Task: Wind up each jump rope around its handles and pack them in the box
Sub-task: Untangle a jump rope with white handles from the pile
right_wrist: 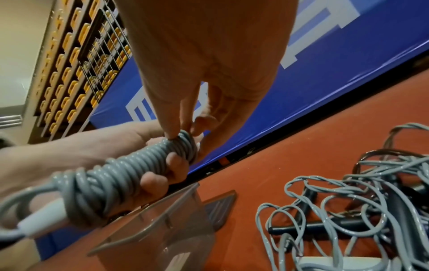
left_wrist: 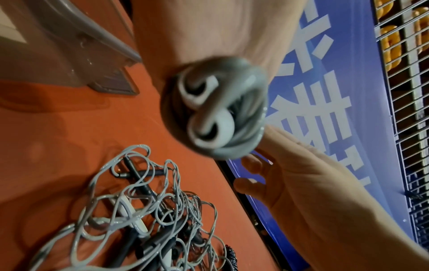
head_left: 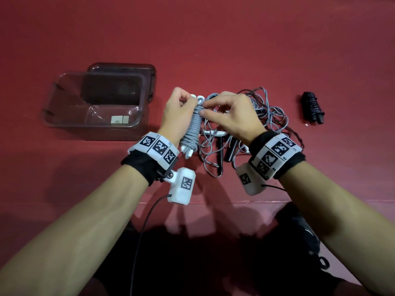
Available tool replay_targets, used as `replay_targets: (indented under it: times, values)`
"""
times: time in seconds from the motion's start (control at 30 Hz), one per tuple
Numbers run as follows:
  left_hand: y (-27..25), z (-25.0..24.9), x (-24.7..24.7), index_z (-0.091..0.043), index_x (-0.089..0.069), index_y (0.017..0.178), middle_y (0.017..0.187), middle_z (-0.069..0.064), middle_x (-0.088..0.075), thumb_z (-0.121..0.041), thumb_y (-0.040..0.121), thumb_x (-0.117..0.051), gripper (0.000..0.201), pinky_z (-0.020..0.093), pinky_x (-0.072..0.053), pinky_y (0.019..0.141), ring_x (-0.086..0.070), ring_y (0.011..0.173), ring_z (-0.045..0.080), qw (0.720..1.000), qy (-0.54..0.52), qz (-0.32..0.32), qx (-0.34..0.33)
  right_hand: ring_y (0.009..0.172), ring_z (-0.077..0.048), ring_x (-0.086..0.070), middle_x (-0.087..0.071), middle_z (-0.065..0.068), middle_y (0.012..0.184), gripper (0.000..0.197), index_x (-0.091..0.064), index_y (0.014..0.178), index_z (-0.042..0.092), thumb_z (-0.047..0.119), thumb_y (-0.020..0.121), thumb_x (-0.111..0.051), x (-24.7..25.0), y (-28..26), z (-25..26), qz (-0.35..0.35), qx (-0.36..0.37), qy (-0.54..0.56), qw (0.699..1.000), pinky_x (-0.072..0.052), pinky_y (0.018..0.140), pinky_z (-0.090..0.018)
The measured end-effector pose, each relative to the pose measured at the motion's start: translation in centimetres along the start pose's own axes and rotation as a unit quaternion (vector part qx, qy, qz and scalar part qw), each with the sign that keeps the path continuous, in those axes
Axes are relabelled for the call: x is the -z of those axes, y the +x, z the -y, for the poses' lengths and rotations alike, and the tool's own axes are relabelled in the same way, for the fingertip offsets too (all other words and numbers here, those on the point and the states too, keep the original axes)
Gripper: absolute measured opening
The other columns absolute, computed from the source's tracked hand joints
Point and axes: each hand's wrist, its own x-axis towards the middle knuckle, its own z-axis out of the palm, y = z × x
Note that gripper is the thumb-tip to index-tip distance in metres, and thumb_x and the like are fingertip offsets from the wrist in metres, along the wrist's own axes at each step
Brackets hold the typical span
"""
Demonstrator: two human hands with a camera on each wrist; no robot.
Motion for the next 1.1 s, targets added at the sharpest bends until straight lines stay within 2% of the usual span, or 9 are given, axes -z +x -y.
replay_targets:
  times: [0.17,0.27,0.37,0.47,0.63,0.73,0.83,1.0,1.1]
  values:
    - [-0.6,-0.4,0.2,-0.017,-0.065,0.095,0.074,0.002,-0.066,-0.02,0.095,-0.059,0.007,0.028,-0.048,0.059,-0.059,0.061,0.009,0.996,0.038,0.074,-0.03,0.048,-0.007,-0.041,-0.048,0.004,0.06,0.014,-0.07,0.081,0.0,0.01,0.083,-0.079,0.8,0.1,0.7,0.103,-0.107,0.042,0.988,-0.039,0.05,-0.021]
    - [-1.1,-0.1,-0.6,-0.016,-0.067,0.095,0.088,0.017,-0.069,-0.021,0.094,-0.06,0.009,0.033,-0.048,0.064,-0.058,0.07,0.019,0.995,0.032,0.089,-0.012,0.049,-0.007,-0.038,-0.045,0.009,0.056,0.014,-0.063,0.074,0.008,0.013,0.084,-0.072,1.4,0.0,0.5,0.132,-0.112,0.007,0.985,-0.035,0.051,-0.021]
    - [-1.0,-0.3,-1.5,-0.015,-0.068,0.091,0.083,-0.002,-0.065,-0.018,0.094,-0.06,0.009,0.021,-0.044,0.063,-0.055,0.07,0.008,0.999,0.005,0.051,0.013,0.055,-0.006,-0.041,-0.045,0.013,0.064,0.014,-0.054,0.073,0.024,0.025,0.083,-0.064,1.2,-0.2,0.1,0.118,-0.075,-0.072,0.988,-0.035,0.06,-0.024]
    - [-0.4,-0.8,-1.7,-0.019,-0.064,0.086,0.081,-0.009,-0.063,-0.019,0.093,-0.06,0.008,0.013,-0.04,0.058,-0.052,0.067,0.003,1.0,0.009,0.021,0.022,0.067,-0.006,-0.044,-0.046,0.009,0.084,0.011,-0.051,0.083,0.024,0.025,0.089,-0.061,0.0,-0.5,0.1,0.065,-0.001,-0.126,0.99,-0.033,0.069,-0.024]
    - [-0.3,0.1,-1.2,-0.019,-0.06,0.073,0.079,-0.002,-0.064,-0.017,0.086,-0.067,0.014,0.038,-0.052,0.071,-0.058,0.073,0.014,0.997,-0.058,-0.017,0.054,0.079,-0.021,-0.06,-0.063,0.0,0.091,0.013,-0.062,0.098,0.015,0.027,0.092,-0.063,-0.3,-0.7,0.3,0.032,0.051,-0.18,0.982,-0.049,0.079,-0.039]
    - [-0.4,0.5,-1.2,-0.019,-0.058,0.069,0.071,-0.006,-0.061,-0.013,0.086,-0.066,0.019,0.03,-0.048,0.064,-0.055,0.066,0.01,0.996,-0.062,-0.031,0.047,0.077,-0.024,-0.064,-0.069,0.0,0.086,0.019,-0.066,0.103,0.015,0.029,0.09,-0.063,-0.3,-1.0,0.4,0.015,0.076,-0.193,0.978,-0.053,0.075,-0.042]
    - [-0.3,0.3,-1.0,-0.021,-0.063,0.073,0.06,-0.015,-0.06,-0.017,0.086,-0.065,0.014,0.021,-0.044,0.058,-0.052,0.056,0.001,0.999,-0.009,-0.025,0.021,0.076,-0.021,-0.067,-0.072,0.004,0.092,0.038,-0.063,0.125,0.016,0.029,0.09,-0.062,-0.7,-1.2,0.6,-0.014,0.064,-0.176,0.982,-0.054,0.076,-0.036]
    - [-0.5,-0.3,-0.9,-0.018,-0.067,0.094,0.08,-0.01,-0.064,-0.029,0.097,-0.059,0.014,0.017,-0.041,0.061,-0.054,0.068,0.003,0.999,0.025,0.026,-0.029,0.084,-0.018,-0.064,-0.069,-0.004,0.091,0.021,-0.075,0.106,0.016,0.024,0.092,-0.062,-0.8,-0.7,0.3,-0.067,0.054,-0.134,0.987,-0.05,0.082,-0.032]
    - [-0.5,0.2,-1.0,-0.021,-0.063,0.094,0.089,-0.004,-0.066,-0.029,0.096,-0.06,0.009,0.031,-0.045,0.074,-0.057,0.08,0.011,0.996,0.014,0.067,-0.049,0.072,0.0,-0.055,-0.053,0.0,0.094,0.008,-0.07,0.094,0.011,0.017,0.093,-0.064,-0.5,-0.4,0.7,-0.05,-0.035,-0.034,0.998,-0.048,0.07,-0.02]
